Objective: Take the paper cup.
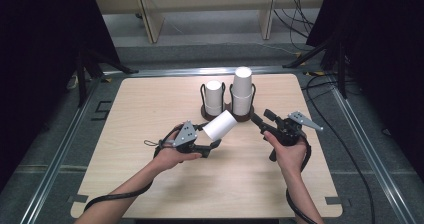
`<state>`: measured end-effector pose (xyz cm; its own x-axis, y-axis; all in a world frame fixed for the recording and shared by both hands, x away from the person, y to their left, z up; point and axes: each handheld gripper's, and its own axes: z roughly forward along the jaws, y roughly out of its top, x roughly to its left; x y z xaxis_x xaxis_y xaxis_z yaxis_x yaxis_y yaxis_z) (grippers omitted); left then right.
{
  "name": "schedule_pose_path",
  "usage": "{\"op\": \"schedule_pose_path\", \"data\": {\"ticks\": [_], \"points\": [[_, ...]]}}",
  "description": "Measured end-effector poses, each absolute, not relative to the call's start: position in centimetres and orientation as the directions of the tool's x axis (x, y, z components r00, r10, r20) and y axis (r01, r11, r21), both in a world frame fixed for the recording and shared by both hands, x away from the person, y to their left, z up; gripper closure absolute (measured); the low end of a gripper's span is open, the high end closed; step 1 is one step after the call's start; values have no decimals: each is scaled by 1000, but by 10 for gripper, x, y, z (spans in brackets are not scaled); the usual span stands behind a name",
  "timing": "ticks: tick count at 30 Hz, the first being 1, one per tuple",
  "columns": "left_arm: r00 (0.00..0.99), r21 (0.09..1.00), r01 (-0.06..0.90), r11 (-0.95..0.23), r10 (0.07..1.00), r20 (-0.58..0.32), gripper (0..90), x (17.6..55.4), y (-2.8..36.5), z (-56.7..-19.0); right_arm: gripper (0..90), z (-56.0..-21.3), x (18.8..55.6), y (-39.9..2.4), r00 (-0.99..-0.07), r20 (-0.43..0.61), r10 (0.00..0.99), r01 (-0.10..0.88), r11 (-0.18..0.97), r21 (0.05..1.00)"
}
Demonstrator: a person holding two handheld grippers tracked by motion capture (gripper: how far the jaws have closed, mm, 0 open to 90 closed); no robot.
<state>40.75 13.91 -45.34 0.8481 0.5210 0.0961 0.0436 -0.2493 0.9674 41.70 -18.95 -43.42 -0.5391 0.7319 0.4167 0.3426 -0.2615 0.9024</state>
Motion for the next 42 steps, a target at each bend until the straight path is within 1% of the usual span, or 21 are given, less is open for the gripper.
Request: {"op": "schedule_pose_path", "data": {"ticks": [1, 2, 4, 7, 11, 12, 15, 17, 21, 22, 24, 26, 27, 28, 31, 34, 37, 39, 40, 41, 42], "points": [[848, 966, 47, -254, 522, 96, 286, 407, 141, -453, 308, -435, 417, -190, -544, 401, 737, 333, -249, 910], [850, 970, 47, -239, 519, 87, 287, 406, 141, -453, 308, -436, 416, -190, -549, 392, 738, 335, -235, 912], [854, 968, 43, -249, 512, 94, 287, 406, 144, -452, 308, -437, 415, -189, -555, 383, 739, 345, -214, 914], [861, 966, 53, -255, 502, 85, 288, 405, 148, -450, 317, -439, 415, -188, -583, 325, 744, 324, -154, 934], [868, 964, 52, -262, 489, 86, 288, 405, 151, -447, 325, -440, 413, -187, -595, 305, 744, 335, -115, 935], [870, 961, 54, -273, 486, 89, 288, 404, 153, -446, 326, -441, 413, -188, -606, 285, 742, 320, -100, 942], [871, 956, 57, -287, 483, 93, 287, 405, 156, -444, 329, -445, 413, -188, -617, 284, 734, 318, -98, 943], [875, 955, 53, -292, 474, 97, 288, 405, 157, -443, 328, -446, 411, -188, -620, 258, 741, 325, -57, 944], [881, 953, 52, -299, 463, 97, 288, 405, 159, -441, 329, -449, 411, -188, -637, 255, 727, 314, -57, 948], [883, 948, 51, -315, 457, 104, 288, 405, 161, -439, 329, -449, 410, -187, -631, 270, 728, 334, -60, 941], [888, 946, 49, -321, 447, 105, 289, 405, 162, -439, 333, -450, 410, -189, -653, 228, 723, 314, -16, 949], [891, 940, 45, -337, 439, 114, 288, 406, 163, -438, 336, -451, 410, -188, -666, 222, 712, 311, -5, 950], [892, 939, 45, -341, 437, 116, 288, 407, 163, -437, 348, -451, 408, -187, -658, 238, 715, 334, -7, 943], [891, 939, 41, -343, 437, 120, 288, 407, 163, -437, 359, -452, 407, -189, -647, 204, 734, 308, 6, 951], [895, 936, 44, -350, 430, 119, 288, 409, 164, -436, 354, -452, 407, -192, -650, 164, 742, 273, 27, 962], [900, 929, 38, -368, 417, 128, 288, 409, 163, -435, 347, -452, 405, -192, -651, 197, 733, 312, 21, 950], [905, 924, 32, -380, 403, 134, 288, 410, 162, -434, 342, -453, 405, -193, -658, 199, 726, 314, 25, 949], [910, 924, 30, -381, 394, 133, 289, 411, 162, -432, 341, -453, 407, -194, -671, 176, 720, 276, 22, 961], [912, 918, 24, -396, 384, 141, 289, 411, 162, -431, 341, -453, 407, -194, -670, 165, 724, 272, 33, 962], [913, 918, 23, -396, 382, 142, 289, 412, 162, -431, 341, -453, 406, -194, -668, 186, 720, 296, 28, 955], [916, 920, 28, -390, 380, 133, 289, 412, 162, -431, 340, -452, 405, -195, -667, 171, 725, 297, 48, 954]]}}
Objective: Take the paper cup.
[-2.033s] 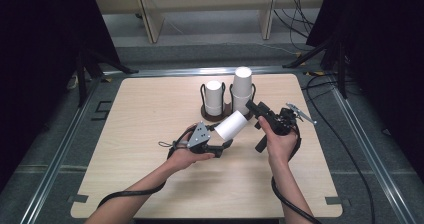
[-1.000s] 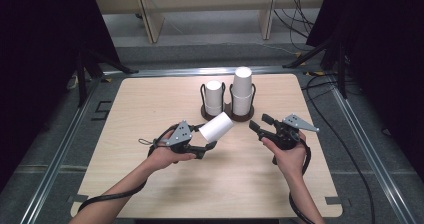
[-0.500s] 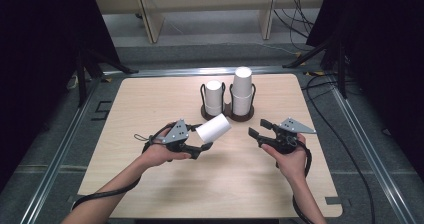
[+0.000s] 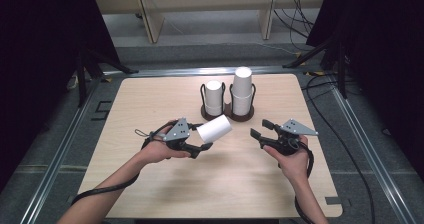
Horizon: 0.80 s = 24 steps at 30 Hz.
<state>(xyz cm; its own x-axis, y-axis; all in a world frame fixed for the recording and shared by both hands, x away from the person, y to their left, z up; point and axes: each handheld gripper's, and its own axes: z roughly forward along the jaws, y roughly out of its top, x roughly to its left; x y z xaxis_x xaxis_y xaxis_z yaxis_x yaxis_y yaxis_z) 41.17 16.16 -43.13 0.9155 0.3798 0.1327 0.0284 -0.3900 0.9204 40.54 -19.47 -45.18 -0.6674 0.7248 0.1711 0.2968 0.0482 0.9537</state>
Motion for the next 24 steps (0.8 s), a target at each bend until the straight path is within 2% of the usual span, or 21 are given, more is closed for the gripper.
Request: {"op": "schedule_pose_path", "data": {"ticks": [2, 3, 9, 11, 14, 20, 23, 24], "points": [[918, 916, 26, -400, 372, 137, 290, 412, 162, -431, 339, -452, 405, -194, -674, 171, 719, 300, 54, 953], [920, 913, 23, -407, 365, 139, 290, 413, 162, -432, 338, -453, 406, -194, -680, 150, 718, 268, 52, 962], [928, 907, 24, -420, 346, 136, 290, 413, 162, -432, 329, -456, 406, -194, -703, 157, 693, 277, 63, 959], [932, 902, 21, -432, 335, 139, 290, 414, 162, -432, 327, -455, 402, -194, -698, 188, 691, 325, 71, 943], [935, 900, 19, -435, 328, 138, 291, 415, 162, -431, 326, -457, 405, -196, -716, 145, 683, 273, 82, 958], [944, 889, 25, -458, 304, 129, 292, 418, 162, -428, 326, -456, 403, -197, -714, 147, 684, 299, 108, 948], [949, 882, 30, -470, 290, 123, 293, 421, 162, -426, 326, -455, 402, -195, -709, 182, 682, 315, 75, 946], [951, 881, 28, -473, 285, 122, 293, 421, 162, -426, 326, -456, 404, -195, -727, 157, 669, 287, 89, 954]]}}
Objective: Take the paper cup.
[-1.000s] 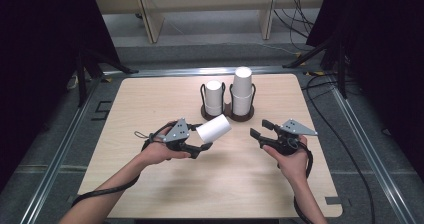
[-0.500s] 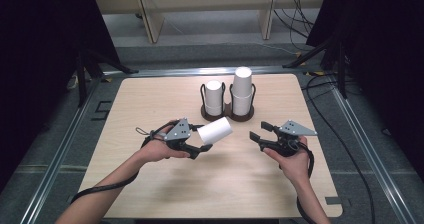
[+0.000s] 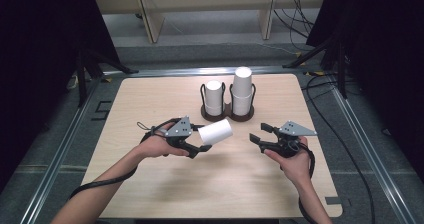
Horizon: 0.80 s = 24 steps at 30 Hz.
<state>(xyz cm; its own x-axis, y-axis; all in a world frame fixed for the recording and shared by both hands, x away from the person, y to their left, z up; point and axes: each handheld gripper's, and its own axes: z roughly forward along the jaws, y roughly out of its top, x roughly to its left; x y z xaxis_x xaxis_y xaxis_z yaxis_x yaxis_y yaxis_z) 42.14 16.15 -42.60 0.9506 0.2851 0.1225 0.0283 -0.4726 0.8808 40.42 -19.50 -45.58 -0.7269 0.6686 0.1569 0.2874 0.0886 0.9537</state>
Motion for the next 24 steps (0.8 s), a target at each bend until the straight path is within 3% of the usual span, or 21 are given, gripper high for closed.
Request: {"op": "schedule_pose_path", "data": {"ticks": [24], "points": [[977, 807, -15, -591, 164, 138, 302, 431, 163, -419, 323, -458, 402, -187, -782, 149, 605, 299, 155, 942]]}}
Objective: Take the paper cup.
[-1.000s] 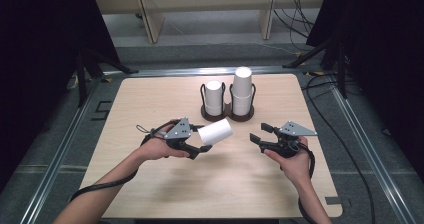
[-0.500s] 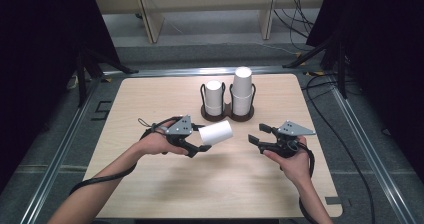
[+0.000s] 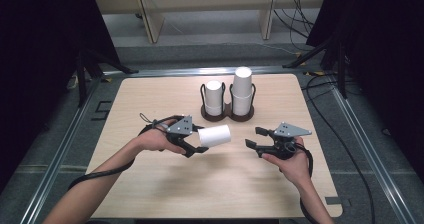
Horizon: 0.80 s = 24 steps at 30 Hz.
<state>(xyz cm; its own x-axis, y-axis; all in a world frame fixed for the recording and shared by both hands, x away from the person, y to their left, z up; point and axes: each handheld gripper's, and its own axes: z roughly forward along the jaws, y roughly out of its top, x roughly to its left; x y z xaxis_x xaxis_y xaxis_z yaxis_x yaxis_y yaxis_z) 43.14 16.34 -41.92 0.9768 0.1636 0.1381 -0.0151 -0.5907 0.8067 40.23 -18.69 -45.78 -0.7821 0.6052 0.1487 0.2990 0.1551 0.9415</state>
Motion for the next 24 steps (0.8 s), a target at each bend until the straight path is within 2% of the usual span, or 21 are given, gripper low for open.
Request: {"op": "schedule_pose_path", "data": {"ticks": [2, 4, 5, 7, 11, 12, 15, 17, 19, 24], "points": [[979, 794, -22, -608, 148, 140, 302, 432, 164, -417, 321, -458, 404, -187, -789, 121, 602, 273, 168, 947], [980, 787, -29, -616, 139, 145, 302, 432, 163, -417, 319, -458, 402, -185, -789, 159, 593, 306, 156, 939], [981, 781, -34, -623, 130, 146, 302, 433, 163, -416, 318, -459, 404, -186, -803, 120, 584, 269, 176, 947], [983, 766, -42, -641, 112, 147, 302, 433, 164, -415, 318, -459, 401, -186, -799, 146, 584, 305, 184, 935], [983, 749, -55, -661, 94, 156, 302, 433, 163, -414, 318, -460, 400, -184, -803, 150, 577, 318, 203, 926], [983, 749, -57, -660, 93, 157, 302, 433, 162, -415, 318, -461, 402, -184, -816, 122, 564, 285, 210, 935], [983, 729, -75, -681, 74, 170, 302, 434, 161, -413, 316, -462, 402, -183, -815, 116, 568, 290, 225, 930], [984, 716, -80, -694, 61, 169, 303, 434, 160, -411, 314, -462, 400, -180, -818, 148, 556, 313, 215, 925], [983, 700, -87, -709, 55, 178, 303, 433, 159, -410, 314, -461, 402, -181, -826, 111, 552, 289, 245, 925], [984, 667, -101, -738, 25, 178, 304, 434, 156, -405, 313, -462, 402, -178, -830, 102, 549, 284, 259, 923]]}}
